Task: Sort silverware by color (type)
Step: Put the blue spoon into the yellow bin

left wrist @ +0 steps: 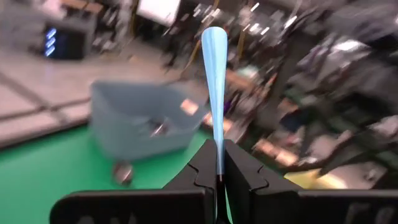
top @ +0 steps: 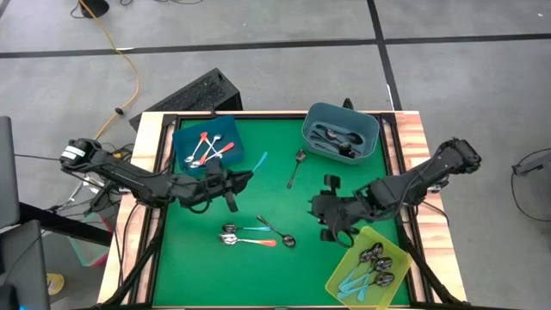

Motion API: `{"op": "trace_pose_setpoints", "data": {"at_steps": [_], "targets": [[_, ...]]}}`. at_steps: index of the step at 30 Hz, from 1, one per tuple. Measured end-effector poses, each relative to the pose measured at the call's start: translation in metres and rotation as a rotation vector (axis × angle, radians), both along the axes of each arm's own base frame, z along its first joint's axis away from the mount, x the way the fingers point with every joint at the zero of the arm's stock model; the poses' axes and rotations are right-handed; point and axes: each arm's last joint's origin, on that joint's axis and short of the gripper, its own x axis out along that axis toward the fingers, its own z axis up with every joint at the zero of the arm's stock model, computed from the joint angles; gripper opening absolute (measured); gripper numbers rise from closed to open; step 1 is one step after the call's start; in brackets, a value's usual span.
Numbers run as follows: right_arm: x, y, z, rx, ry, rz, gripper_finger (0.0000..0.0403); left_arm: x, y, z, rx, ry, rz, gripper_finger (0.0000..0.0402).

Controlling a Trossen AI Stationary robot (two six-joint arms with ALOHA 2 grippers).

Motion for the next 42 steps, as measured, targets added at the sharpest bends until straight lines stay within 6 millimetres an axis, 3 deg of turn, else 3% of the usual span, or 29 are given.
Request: {"op": "trace_pose_setpoints", "data": {"at_steps": [8, 13, 19, 22, 27, 34, 42], "targets": [[0.028, -0.028, 0.015, -0.06, -0.183, 0.007, 0.0147, -0.001, -0.003, 0.024, 0.067, -0.203, -0.11, 0.0], [0.048, -0.055, 0.033, -0.053, -0.384, 0.008, 0.0147, -0.001, -0.004, 0.029, 0.107, -0.248, -0.15, 0.0], [0.063, -0.079, 0.063, 0.152, -0.698, 0.205, 0.0147, -0.002, -0.005, 0.033, 0.117, -0.291, -0.198, 0.0], [0.071, -0.085, 0.069, 0.206, -0.802, 0.258, 0.0147, -0.003, -0.005, 0.035, 0.13, -0.313, -0.219, 0.0], [0.08, -0.087, 0.068, 0.209, -0.862, 0.258, 0.0147, -0.004, -0.005, 0.039, 0.163, -0.343, -0.209, 0.0], [0.098, -0.085, 0.045, 0.238, -0.813, 0.245, 0.0147, -0.004, -0.005, 0.04, 0.205, -0.35, -0.216, 0.0], [0.116, -0.089, 0.039, 0.233, -0.836, 0.234, 0.0147, -0.004, -0.005, 0.041, 0.208, -0.356, -0.228, 0.0]]}}
